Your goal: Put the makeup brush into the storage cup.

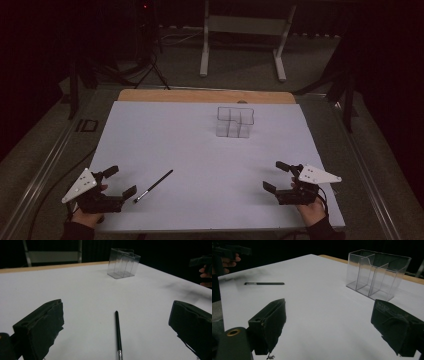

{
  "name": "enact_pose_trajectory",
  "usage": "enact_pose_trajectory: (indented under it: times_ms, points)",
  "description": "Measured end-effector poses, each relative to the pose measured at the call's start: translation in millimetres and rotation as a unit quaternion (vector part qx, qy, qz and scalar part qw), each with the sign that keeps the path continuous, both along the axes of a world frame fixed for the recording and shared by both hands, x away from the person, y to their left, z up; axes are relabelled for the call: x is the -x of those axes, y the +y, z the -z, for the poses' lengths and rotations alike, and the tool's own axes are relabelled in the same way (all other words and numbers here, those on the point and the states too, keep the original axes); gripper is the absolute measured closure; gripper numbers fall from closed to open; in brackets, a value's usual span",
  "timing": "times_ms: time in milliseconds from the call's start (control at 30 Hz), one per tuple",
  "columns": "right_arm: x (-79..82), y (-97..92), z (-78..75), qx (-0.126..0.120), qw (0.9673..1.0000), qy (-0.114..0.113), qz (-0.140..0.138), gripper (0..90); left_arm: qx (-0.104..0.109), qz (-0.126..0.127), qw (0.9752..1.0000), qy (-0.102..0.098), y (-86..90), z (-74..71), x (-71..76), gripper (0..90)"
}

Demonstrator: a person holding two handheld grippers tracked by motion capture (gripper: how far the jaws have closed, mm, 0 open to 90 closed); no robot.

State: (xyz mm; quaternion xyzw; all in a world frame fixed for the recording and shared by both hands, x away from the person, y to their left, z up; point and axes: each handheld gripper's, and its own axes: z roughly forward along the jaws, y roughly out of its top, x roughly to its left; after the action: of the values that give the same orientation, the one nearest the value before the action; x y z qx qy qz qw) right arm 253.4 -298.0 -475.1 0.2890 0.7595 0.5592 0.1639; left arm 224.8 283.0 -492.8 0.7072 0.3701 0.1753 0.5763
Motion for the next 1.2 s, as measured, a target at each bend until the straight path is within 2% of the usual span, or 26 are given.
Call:
enact_pose_trajectory:
  times_ms: [100, 233, 400, 567, 633, 800, 967, 1000, 1167, 1200]
  points:
    - [0.7, -0.2, -0.6, 0.000, 1.0000, -0.001, 0.001, 12.8, -0.004, 0.002, 1.0000, -0.002, -0.2, -1.8, 0.7, 1.1]
    - [1.1, -0.4, -1.3, -0.001, 1.0000, -0.003, 0.001, 12.8, 0.004, -0.001, 0.9999, -0.013, 1.7, -11.6, 4.0, 1.1]
    - [1.7, 0.6, -2.2, -0.003, 1.0000, -0.005, -0.003, 12.8, 0.002, 0.003, 1.0000, 0.000, 2.2, -19.7, 3.6, 1.1]
    - [2.1, 0.7, -3.0, -0.005, 1.0000, -0.006, -0.002, 12.8, -0.021, 0.015, 0.9997, 0.002, -3.9, -32.8, 2.6, 1.1]
    - [2.1, 1.0, -3.1, -0.004, 1.0000, -0.006, -0.002, 12.8, -0.027, 0.020, 0.9994, 0.010, -5.2, -39.7, 2.0, 1.1]
    - [2.5, 2.0, -3.4, -0.005, 1.0000, -0.006, -0.004, 12.8, -0.048, 0.017, 0.9986, 0.015, -5.3, -54.2, 0.8, 1.1]
    - [2.6, 2.5, -3.4, -0.004, 1.0000, -0.004, -0.003, 12.8, -0.069, 0.013, 0.9970, 0.034, -7.3, -63.8, -3.6, 1.1]
    - [2.4, 2.6, -3.1, -0.003, 1.0000, -0.004, -0.004, 12.8, -0.073, 0.012, 0.9961, 0.048, -8.4, -66.8, -6.7, 1.1]
    - [2.7, 2.7, -3.2, -0.005, 1.0000, -0.004, -0.005, 12.8, -0.094, 0.007, 0.9937, 0.061, -13.5, -72.9, -11.7, 1.1]
    - [2.4, 2.5, -2.9, -0.006, 1.0000, -0.003, -0.005, 12.8, -0.096, 0.014, 0.9921, 0.080, -16.6, -75.7, -15.1, 1.1]
